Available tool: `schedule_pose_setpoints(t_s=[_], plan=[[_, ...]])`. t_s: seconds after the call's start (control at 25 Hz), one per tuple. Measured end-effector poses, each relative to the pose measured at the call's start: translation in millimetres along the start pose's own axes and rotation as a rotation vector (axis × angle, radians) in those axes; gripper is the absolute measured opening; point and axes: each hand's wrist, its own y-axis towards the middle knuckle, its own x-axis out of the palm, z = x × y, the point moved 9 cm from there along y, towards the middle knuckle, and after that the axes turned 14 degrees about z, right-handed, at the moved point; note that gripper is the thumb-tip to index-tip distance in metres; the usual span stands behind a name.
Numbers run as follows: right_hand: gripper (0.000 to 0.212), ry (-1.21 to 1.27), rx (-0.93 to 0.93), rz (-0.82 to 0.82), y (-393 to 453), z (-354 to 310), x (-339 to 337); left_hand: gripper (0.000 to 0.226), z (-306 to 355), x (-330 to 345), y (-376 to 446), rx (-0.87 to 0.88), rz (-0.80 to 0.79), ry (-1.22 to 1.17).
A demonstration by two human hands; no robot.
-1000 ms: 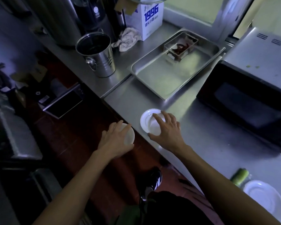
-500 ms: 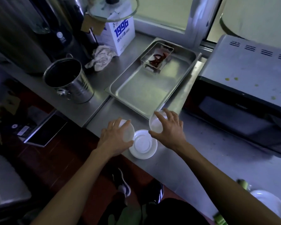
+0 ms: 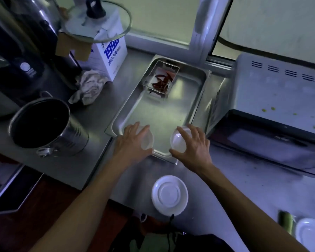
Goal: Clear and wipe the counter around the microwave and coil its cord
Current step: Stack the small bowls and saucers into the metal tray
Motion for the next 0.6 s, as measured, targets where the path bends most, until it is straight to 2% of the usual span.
schedule_pose_setpoints(t_s=[0.24,0.36,0.6], plan=[[0.086,-0.077,0.127,0.010,40,-25,26,0.091,-34,22,88,0.067,-0.120,-0.063],[0.086,-0.082,0.255,0.058,51,-28,31,0.093,-31,42,124,0.113,-0.209,-0.064],[0.087,-0.076,0.345,0.054,60,-31,47,0.096,-27,75,167,0.164,-0.284,-0.036]])
